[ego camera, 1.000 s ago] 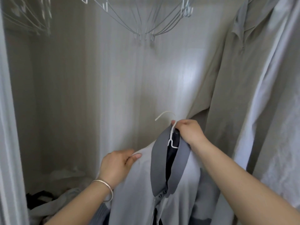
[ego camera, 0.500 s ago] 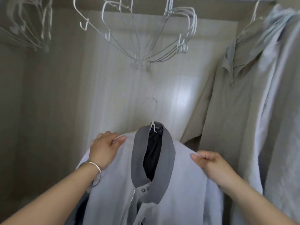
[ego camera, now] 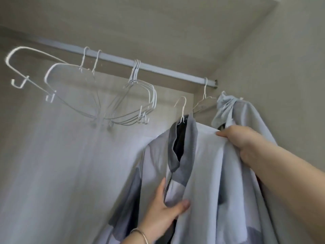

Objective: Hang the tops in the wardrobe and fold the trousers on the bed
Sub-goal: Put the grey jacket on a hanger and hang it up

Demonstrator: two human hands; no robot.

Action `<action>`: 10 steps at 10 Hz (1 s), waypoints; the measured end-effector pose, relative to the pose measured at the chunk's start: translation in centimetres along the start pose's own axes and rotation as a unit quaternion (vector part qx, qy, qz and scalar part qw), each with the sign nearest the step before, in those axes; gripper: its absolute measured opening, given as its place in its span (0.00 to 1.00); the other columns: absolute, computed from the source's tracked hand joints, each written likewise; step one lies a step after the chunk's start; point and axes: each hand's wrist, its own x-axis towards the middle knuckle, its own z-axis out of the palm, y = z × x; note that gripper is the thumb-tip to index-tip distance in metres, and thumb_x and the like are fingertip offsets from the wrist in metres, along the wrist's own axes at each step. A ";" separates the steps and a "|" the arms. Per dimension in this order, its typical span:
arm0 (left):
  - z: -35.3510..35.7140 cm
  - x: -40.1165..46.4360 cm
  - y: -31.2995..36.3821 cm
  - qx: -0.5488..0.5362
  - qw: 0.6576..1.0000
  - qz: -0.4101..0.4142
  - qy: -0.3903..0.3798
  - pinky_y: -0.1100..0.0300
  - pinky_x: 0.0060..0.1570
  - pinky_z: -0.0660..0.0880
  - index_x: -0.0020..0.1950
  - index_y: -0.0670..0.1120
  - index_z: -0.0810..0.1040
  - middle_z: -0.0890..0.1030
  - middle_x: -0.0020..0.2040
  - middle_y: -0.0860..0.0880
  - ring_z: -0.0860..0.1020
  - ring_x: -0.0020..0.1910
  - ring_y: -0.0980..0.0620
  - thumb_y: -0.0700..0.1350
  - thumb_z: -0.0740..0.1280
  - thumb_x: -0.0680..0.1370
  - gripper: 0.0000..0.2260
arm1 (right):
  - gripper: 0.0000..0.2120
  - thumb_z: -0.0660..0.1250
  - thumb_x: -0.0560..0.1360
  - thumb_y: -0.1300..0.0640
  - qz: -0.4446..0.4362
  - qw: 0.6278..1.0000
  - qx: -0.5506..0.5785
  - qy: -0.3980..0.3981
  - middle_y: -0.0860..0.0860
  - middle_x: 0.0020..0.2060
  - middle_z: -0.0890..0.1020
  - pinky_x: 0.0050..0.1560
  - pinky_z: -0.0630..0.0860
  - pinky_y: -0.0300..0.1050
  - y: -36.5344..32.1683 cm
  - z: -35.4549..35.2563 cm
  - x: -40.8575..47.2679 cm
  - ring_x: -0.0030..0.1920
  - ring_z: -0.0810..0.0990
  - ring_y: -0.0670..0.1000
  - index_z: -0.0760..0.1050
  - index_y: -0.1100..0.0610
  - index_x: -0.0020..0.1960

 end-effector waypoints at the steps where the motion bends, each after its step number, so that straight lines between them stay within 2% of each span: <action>1: 1.0 3.4 2.7 0.032 0.998 0.042 0.030 0.64 0.61 0.70 0.69 0.61 0.61 0.74 0.62 0.63 0.73 0.61 0.62 0.56 0.75 0.65 0.36 | 0.17 0.56 0.79 0.64 -0.083 0.991 -0.098 0.040 0.66 0.66 0.70 0.66 0.68 0.53 -4.1 -1.8 3.2 0.67 0.69 0.63 0.67 0.70 0.66; 2: 1.0 7.6 4.5 0.044 0.997 0.054 0.045 0.64 0.56 0.74 0.65 0.57 0.68 0.79 0.56 0.59 0.78 0.56 0.58 0.57 0.73 0.64 0.31 | 0.18 0.51 0.81 0.65 -0.094 0.979 -0.163 0.083 0.65 0.67 0.68 0.67 0.66 0.51 -7.1 -2.7 5.8 0.68 0.67 0.63 0.65 0.70 0.68; 3: 0.6 11.2 5.1 0.092 0.993 0.041 0.053 0.62 0.55 0.73 0.61 0.52 0.68 0.79 0.53 0.52 0.78 0.51 0.54 0.51 0.73 0.70 0.23 | 0.18 0.49 0.81 0.65 -0.110 0.973 -0.164 0.119 0.65 0.68 0.68 0.65 0.64 0.48 -8.6 -2.9 8.1 0.69 0.65 0.62 0.64 0.70 0.69; 4: 0.2 13.7 4.0 0.194 0.977 0.024 0.083 0.59 0.58 0.73 0.65 0.50 0.72 0.80 0.55 0.48 0.79 0.55 0.49 0.46 0.68 0.74 0.20 | 0.18 0.49 0.81 0.64 -0.085 0.969 -0.206 0.108 0.63 0.68 0.69 0.62 0.66 0.45 -9.1 -2.2 9.4 0.68 0.67 0.60 0.65 0.67 0.69; 5: -0.4 13.7 2.5 0.246 0.965 0.016 0.085 0.64 0.50 0.74 0.48 0.52 0.79 0.82 0.44 0.51 0.80 0.50 0.49 0.45 0.66 0.74 0.06 | 0.18 0.51 0.81 0.62 -0.046 0.970 -0.220 0.097 0.61 0.69 0.68 0.64 0.67 0.46 -7.4 -1.0 11.2 0.69 0.67 0.59 0.66 0.65 0.69; 6: -0.5 12.2 1.0 0.296 0.954 0.014 0.052 0.60 0.37 0.70 0.32 0.46 0.68 0.72 0.30 0.50 0.73 0.36 0.46 0.49 0.61 0.69 0.09 | 0.18 0.50 0.81 0.62 -0.039 0.959 -0.251 0.125 0.60 0.70 0.67 0.67 0.67 0.49 -5.6 -0.5 11.2 0.69 0.67 0.59 0.67 0.63 0.69; 7: -1.0 11.2 0.5 0.282 0.957 0.028 0.056 0.59 0.32 0.62 0.29 0.45 0.61 0.65 0.27 0.50 0.64 0.30 0.52 0.45 0.61 0.73 0.15 | 0.17 0.54 0.80 0.61 -0.031 0.958 -0.252 0.129 0.61 0.66 0.72 0.63 0.70 0.48 -4.7 -0.8 10.7 0.66 0.71 0.59 0.70 0.63 0.66; 8: -1.1 9.6 1.4 0.282 0.958 0.018 0.055 0.63 0.28 0.61 0.29 0.45 0.62 0.65 0.27 0.50 0.64 0.29 0.54 0.43 0.63 0.76 0.17 | 0.16 0.60 0.76 0.60 -0.034 0.958 -0.234 0.161 0.62 0.62 0.75 0.58 0.72 0.48 -4.8 -1.2 10.1 0.63 0.74 0.61 0.72 0.64 0.62; 9: -1.1 7.5 2.0 0.299 0.954 0.011 0.011 0.60 0.37 0.68 0.34 0.46 0.71 0.76 0.34 0.46 0.70 0.34 0.53 0.46 0.64 0.76 0.11 | 0.16 0.59 0.73 0.62 -0.136 0.900 -0.348 0.226 0.60 0.60 0.74 0.53 0.69 0.48 -4.6 -0.3 6.9 0.61 0.72 0.60 0.72 0.61 0.60; 10: -2.5 3.8 2.6 0.315 0.948 0.022 0.035 0.63 0.51 0.71 0.52 0.50 0.78 0.81 0.49 0.50 0.78 0.49 0.53 0.47 0.64 0.76 0.07 | 0.15 0.60 0.70 0.63 -0.328 0.814 -0.369 0.305 0.58 0.54 0.74 0.47 0.61 0.48 -2.3 2.7 1.7 0.56 0.70 0.60 0.73 0.58 0.57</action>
